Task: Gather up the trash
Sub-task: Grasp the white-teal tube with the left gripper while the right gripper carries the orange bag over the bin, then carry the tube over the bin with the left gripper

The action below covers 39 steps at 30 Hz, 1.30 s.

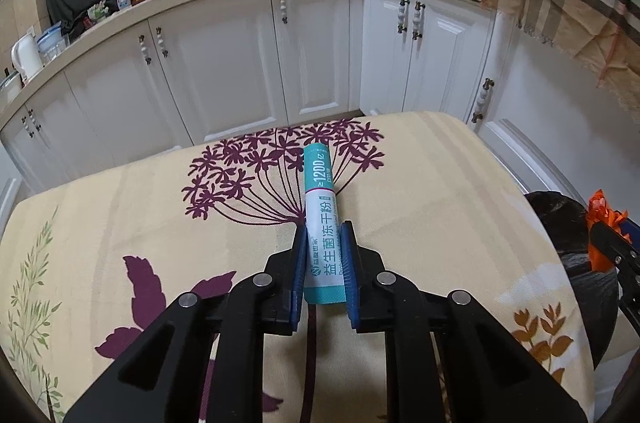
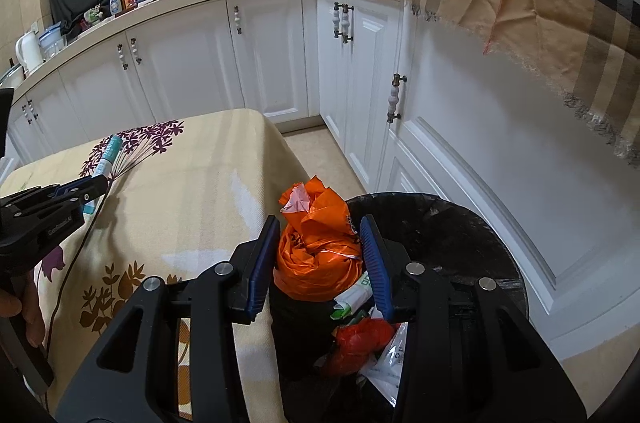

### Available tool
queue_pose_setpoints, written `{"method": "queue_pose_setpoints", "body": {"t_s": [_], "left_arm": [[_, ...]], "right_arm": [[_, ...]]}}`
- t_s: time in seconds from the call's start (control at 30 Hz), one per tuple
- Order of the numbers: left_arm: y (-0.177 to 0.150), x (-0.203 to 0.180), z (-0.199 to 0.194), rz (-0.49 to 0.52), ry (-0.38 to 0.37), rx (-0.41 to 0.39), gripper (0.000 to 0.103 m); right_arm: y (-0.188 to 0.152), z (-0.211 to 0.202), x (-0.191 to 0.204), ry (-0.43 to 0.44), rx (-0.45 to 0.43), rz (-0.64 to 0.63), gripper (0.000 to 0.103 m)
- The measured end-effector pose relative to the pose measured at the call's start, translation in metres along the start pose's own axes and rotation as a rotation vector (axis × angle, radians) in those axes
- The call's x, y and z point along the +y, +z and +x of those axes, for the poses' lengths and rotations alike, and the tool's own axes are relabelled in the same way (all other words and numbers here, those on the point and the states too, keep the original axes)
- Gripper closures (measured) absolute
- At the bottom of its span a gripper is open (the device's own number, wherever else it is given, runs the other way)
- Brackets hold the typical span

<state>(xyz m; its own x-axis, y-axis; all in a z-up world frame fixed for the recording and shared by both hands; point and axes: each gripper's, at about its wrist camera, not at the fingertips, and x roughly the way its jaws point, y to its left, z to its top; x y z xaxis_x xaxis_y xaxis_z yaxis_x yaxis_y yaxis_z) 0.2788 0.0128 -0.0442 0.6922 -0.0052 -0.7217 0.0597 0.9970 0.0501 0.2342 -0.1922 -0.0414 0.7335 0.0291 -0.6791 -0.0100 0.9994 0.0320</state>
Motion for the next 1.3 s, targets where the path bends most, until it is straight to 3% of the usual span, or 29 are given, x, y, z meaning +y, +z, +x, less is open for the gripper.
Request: {"method": "queue_pose_setpoints", "body": {"t_s": [0.57,1.3], "left_arm": [[-0.020,-0.023,-0.059,0.034,-0.081,-0.078,0.085],[-0.050,-0.086,-0.113,0.129,-0.209,-0.149,0.085]], "right_arm": [[-0.014,-0.047,-0.011,-0.038,-0.050,0.034,0.063],[-0.048,-0.100,-0.052,-0.139,-0.080,0.094,0.063]]}}
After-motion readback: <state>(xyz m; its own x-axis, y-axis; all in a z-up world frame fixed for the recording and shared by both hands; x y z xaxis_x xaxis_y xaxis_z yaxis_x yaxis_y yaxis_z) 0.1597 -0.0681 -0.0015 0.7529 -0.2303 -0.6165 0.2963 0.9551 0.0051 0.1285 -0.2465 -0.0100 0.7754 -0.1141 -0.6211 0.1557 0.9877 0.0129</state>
